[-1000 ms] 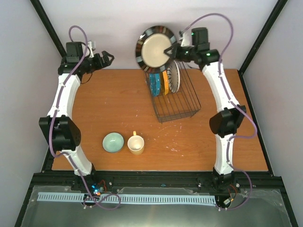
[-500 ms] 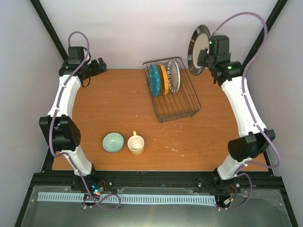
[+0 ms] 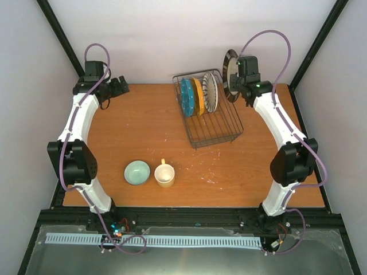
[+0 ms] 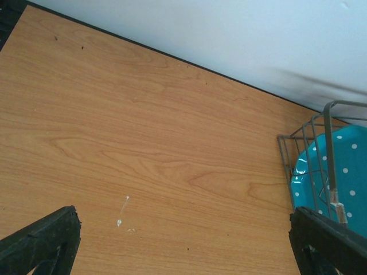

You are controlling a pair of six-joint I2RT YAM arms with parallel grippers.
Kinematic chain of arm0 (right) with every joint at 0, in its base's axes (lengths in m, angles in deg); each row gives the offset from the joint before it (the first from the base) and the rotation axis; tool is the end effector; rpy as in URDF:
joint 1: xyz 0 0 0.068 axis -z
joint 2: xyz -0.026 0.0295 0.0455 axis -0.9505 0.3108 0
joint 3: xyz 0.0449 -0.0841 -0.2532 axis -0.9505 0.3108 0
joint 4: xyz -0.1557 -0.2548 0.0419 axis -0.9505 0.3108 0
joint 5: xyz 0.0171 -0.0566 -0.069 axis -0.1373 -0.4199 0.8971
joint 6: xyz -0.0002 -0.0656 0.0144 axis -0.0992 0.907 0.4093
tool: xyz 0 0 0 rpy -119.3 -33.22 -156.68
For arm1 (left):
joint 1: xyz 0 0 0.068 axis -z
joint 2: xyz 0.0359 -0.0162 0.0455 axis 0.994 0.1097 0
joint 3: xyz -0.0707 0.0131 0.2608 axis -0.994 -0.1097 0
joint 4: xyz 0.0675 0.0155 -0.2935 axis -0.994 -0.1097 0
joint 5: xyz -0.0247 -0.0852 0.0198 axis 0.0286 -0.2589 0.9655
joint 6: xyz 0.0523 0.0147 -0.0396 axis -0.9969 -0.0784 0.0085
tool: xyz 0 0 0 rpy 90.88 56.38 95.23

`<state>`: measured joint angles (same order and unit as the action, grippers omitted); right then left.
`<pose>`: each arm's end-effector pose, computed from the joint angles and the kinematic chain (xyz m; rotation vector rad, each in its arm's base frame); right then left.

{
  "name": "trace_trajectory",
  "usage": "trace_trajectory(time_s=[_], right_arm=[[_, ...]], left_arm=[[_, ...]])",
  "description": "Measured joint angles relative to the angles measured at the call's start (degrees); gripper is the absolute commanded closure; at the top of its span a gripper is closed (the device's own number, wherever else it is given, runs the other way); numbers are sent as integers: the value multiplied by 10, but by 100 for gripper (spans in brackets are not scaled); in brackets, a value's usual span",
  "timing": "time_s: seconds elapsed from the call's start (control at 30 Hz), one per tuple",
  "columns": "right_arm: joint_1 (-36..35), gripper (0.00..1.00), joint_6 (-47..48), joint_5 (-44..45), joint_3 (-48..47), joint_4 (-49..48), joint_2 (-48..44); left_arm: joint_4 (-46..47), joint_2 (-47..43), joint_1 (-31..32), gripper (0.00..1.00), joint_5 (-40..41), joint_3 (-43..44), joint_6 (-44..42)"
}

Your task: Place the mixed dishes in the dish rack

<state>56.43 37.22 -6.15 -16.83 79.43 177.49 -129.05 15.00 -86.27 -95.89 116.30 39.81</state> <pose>0.4540 0.1103 0.3561 -0.0288 2.1376 -0.0878 0.4499 0.0129 0.3339 -0.4143 2.2950 -0.3213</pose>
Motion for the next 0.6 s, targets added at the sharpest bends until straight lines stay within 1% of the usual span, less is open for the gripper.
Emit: trace_trajectory(time_s=[0.13,0.33,0.6], right_arm=[[0,97,38,-3,-7,-40,19],[0,97,103,-2,-30,-69,66],[0,97,124,-13,-49,-73,117]], left_arm=[[-1,-2,0,0,7,-8,0],[-2,-4,0,0,11,-14,0],[-7,-4,0,0,12,-14,-1]])
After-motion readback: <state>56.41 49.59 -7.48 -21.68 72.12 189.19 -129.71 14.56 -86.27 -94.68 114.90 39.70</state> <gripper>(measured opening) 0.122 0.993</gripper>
